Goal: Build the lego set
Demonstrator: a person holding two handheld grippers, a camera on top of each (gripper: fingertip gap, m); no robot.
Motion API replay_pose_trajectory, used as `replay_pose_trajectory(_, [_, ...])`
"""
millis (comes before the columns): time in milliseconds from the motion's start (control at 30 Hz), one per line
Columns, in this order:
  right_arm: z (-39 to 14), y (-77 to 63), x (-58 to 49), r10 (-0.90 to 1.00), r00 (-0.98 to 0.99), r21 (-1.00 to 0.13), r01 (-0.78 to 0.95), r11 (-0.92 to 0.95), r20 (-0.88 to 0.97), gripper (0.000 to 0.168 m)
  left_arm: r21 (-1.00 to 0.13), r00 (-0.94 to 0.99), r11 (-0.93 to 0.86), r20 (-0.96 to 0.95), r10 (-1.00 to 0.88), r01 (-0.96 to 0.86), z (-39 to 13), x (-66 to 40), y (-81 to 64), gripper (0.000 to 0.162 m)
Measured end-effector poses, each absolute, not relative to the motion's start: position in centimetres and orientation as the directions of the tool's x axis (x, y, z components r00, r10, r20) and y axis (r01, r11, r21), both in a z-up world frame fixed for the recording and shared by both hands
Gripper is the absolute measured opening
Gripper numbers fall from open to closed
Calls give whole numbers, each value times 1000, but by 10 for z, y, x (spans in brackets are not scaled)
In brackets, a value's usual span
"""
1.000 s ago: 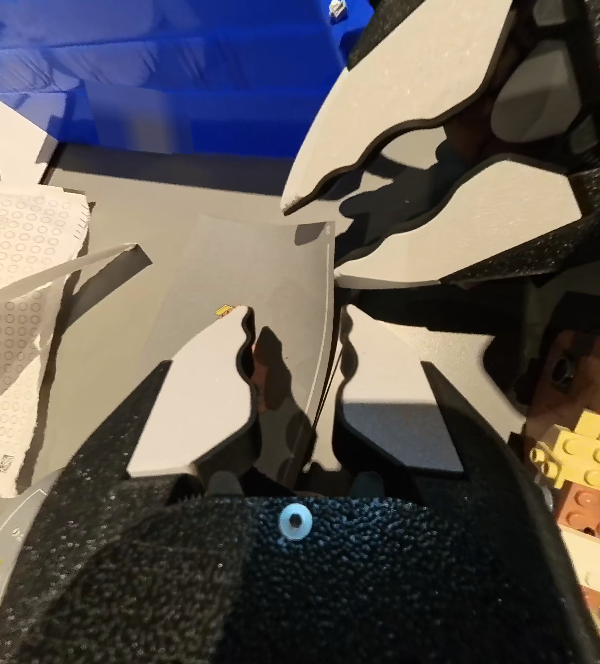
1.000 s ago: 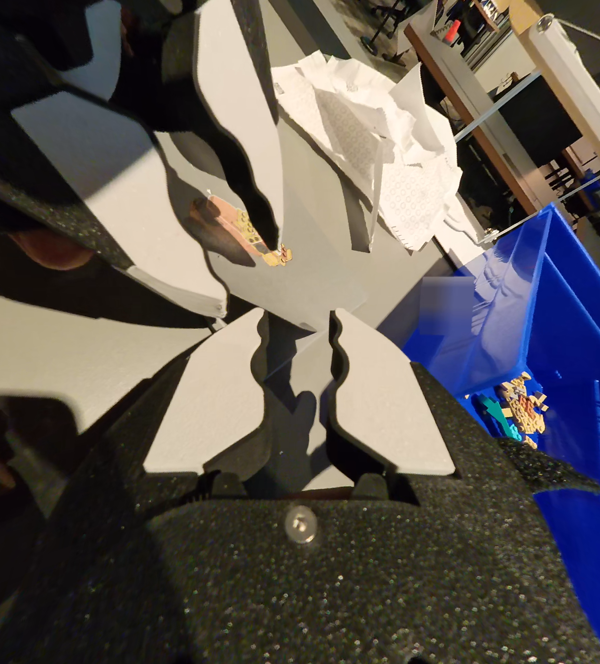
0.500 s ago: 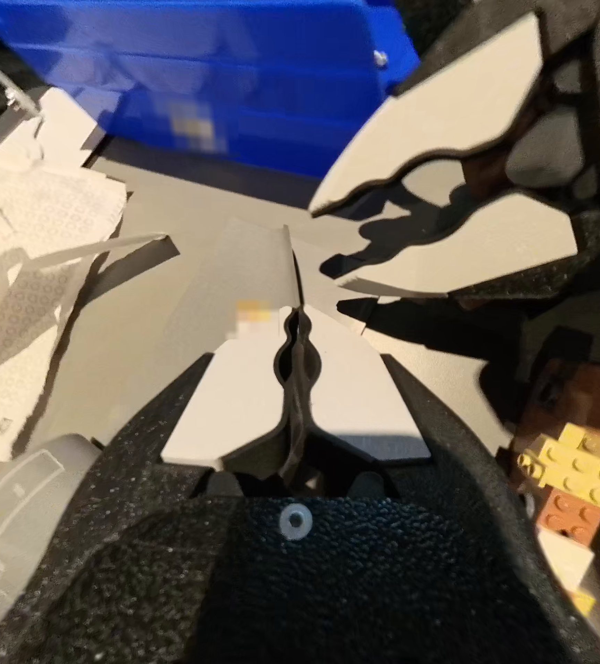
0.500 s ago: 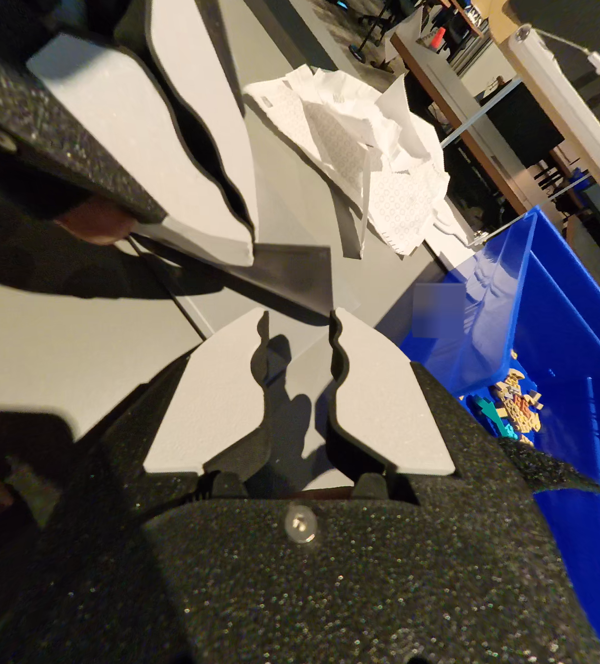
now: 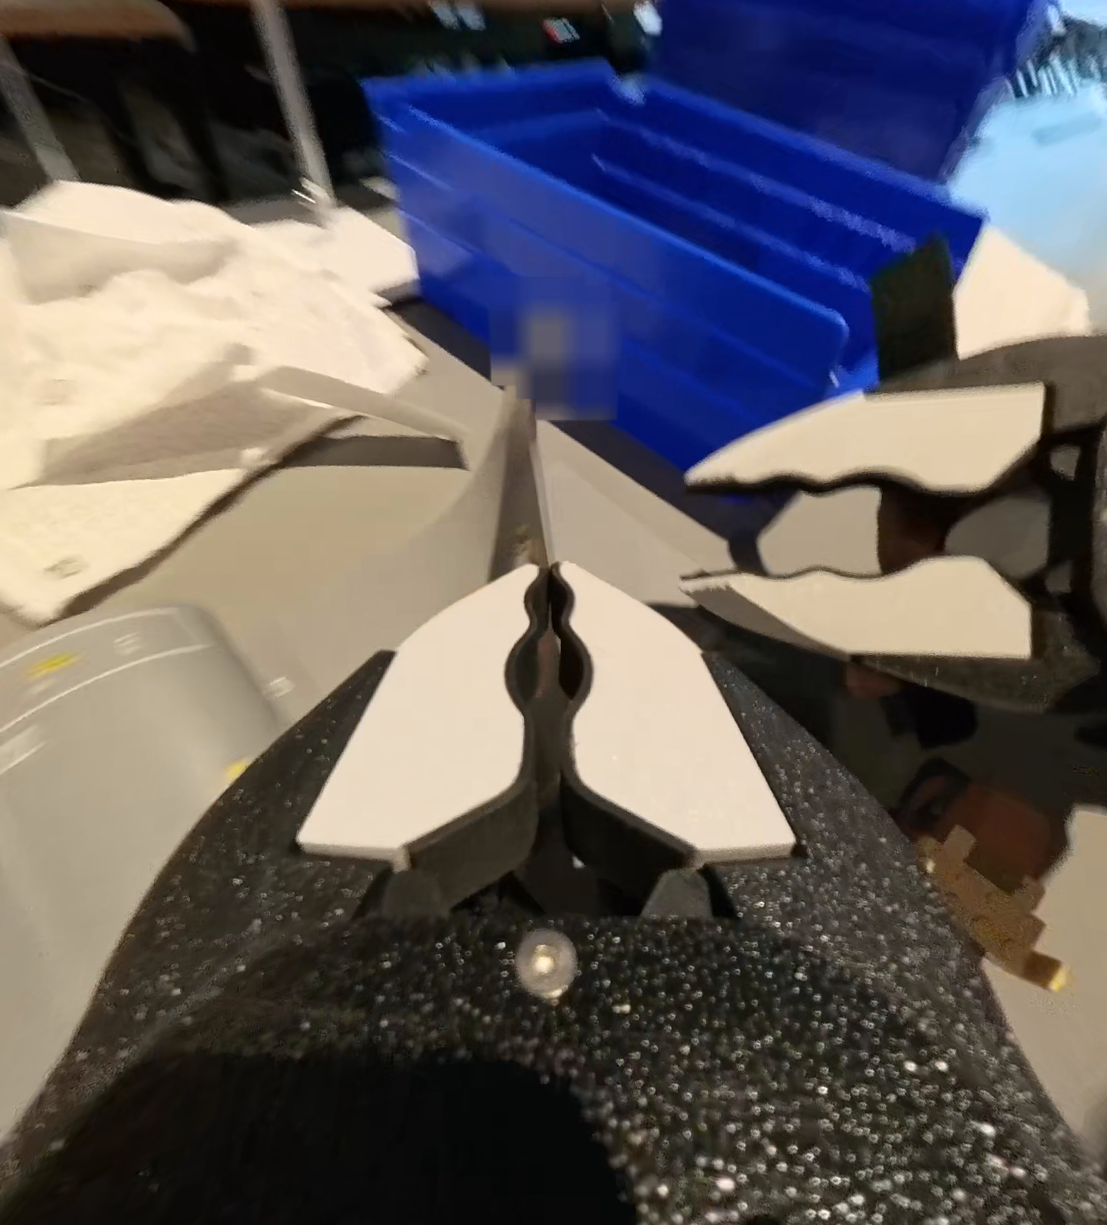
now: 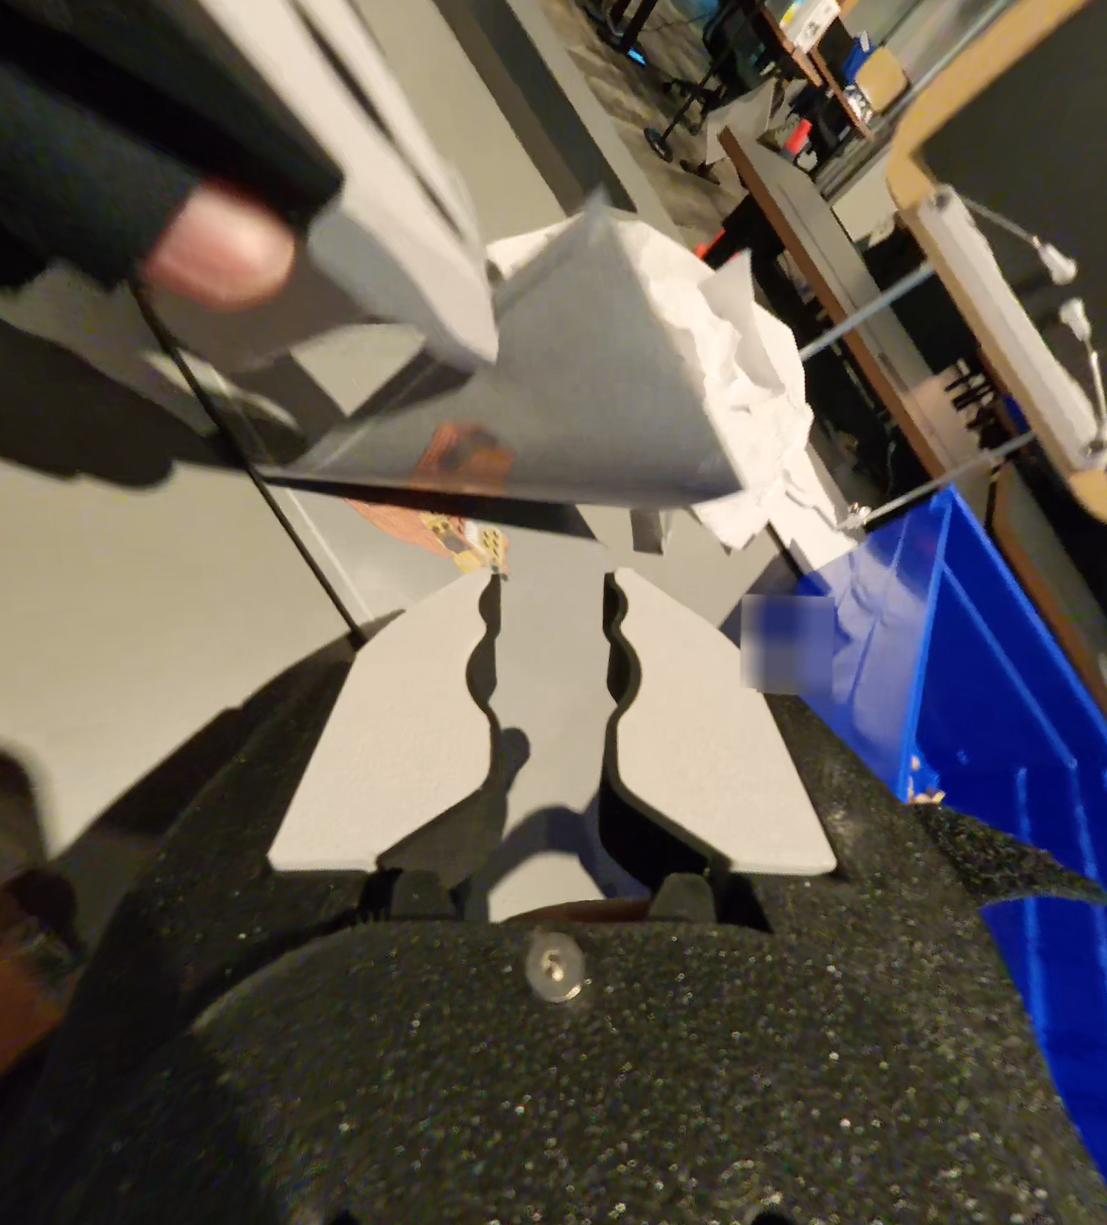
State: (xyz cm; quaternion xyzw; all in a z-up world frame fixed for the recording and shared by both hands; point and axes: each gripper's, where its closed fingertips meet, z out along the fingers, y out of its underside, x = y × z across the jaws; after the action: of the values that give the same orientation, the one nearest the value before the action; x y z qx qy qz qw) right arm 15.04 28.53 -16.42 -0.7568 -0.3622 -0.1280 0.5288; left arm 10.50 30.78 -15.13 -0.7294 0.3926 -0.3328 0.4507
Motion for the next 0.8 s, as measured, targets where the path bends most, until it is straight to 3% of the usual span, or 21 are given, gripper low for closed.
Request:
replay_pose_trajectory(300, [-141,315,106,533,615,-678,728,-102,581,29,-919,667,-382,344,-661,95,-129,15,345,0])
replay_pose_trajectory(800, [-154,370,34,694,587,-760,644,-87,417,30,-913,713,-399,335,-616,84,-143,-26,348,1])
